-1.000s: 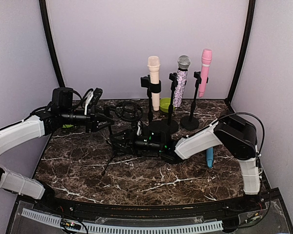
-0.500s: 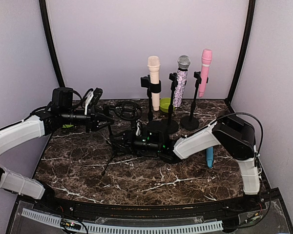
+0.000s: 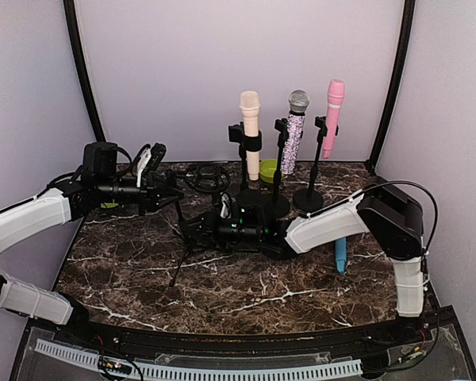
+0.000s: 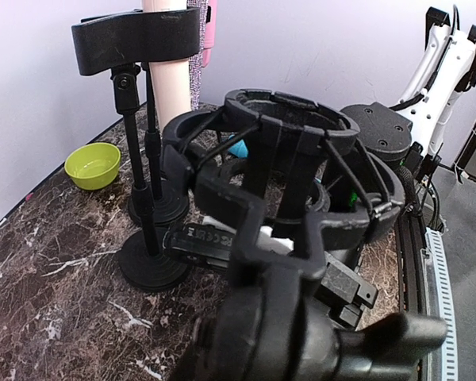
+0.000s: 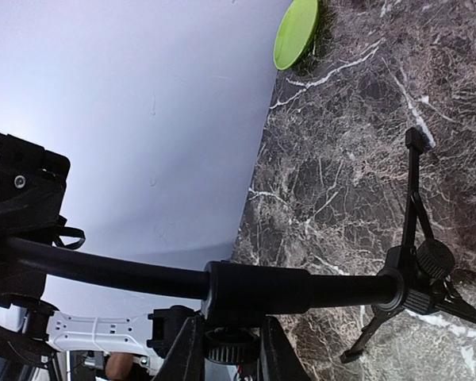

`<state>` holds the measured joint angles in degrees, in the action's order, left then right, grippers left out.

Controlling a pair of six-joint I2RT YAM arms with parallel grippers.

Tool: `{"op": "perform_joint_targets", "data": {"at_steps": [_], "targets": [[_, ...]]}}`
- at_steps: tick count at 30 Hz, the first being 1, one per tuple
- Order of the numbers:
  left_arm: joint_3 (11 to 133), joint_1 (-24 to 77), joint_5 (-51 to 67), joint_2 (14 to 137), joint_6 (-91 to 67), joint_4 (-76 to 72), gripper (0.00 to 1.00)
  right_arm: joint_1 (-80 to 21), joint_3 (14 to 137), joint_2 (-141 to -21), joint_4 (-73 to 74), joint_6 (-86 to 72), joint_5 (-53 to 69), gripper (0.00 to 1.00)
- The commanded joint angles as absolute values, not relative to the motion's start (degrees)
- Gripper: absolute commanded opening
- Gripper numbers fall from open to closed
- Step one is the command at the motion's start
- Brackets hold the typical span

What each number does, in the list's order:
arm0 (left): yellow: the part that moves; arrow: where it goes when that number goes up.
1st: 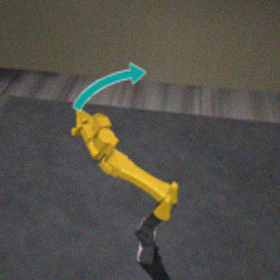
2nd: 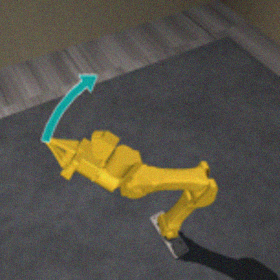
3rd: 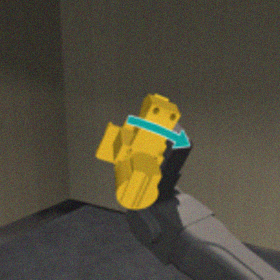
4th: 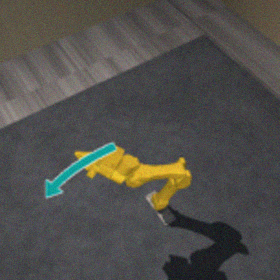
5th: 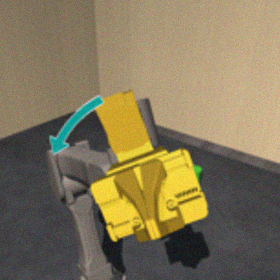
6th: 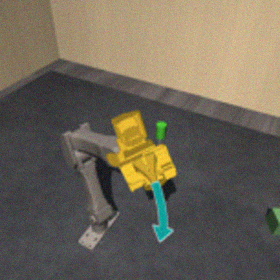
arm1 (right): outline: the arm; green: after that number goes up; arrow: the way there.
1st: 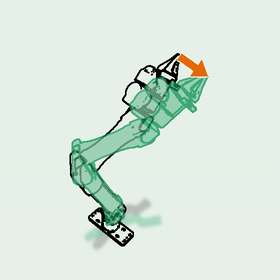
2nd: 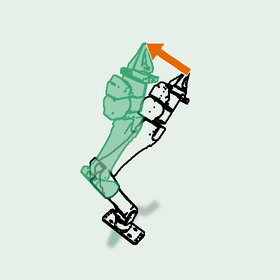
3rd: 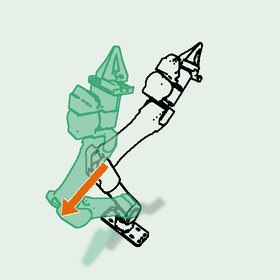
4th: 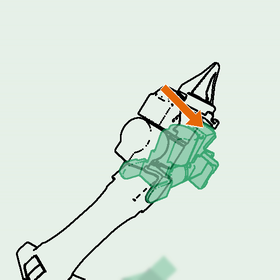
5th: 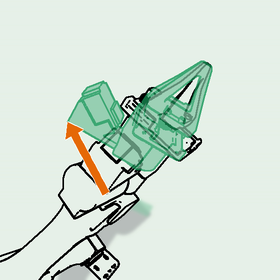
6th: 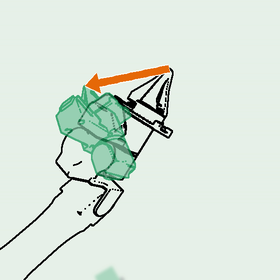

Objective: Remove the microphone from the stand

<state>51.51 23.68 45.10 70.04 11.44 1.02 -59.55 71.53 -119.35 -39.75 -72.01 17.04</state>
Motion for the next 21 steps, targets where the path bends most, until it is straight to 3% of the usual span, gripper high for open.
{"op": "perform_joint_targets", "data": {"at_steps": [1, 11, 18, 21], "targets": [[52.56, 23.84, 46.51, 67.51, 9.72, 3.89, 0.19, -58.02, 72.83, -116.35, -28.45, -60.48, 14.05, 0.00], [54.11, 23.98, 46.87, 68.95, 9.42, 3.77, 0.15, -58.12, 78.02, -116.86, -11.78, -47.13, 10.32, 0.00], [54.75, 24.04, 46.70, 69.87, 9.77, 3.58, 0.13, -60.24, 79.66, -115.74, -4.04, -40.97, -3.23, 0.00], [54.56, 24.00, 46.64, 69.88, 10.07, 3.56, 0.12, -61.99, 77.82, -114.43, -7.30, -40.57, -8.48, 0.11]]}}
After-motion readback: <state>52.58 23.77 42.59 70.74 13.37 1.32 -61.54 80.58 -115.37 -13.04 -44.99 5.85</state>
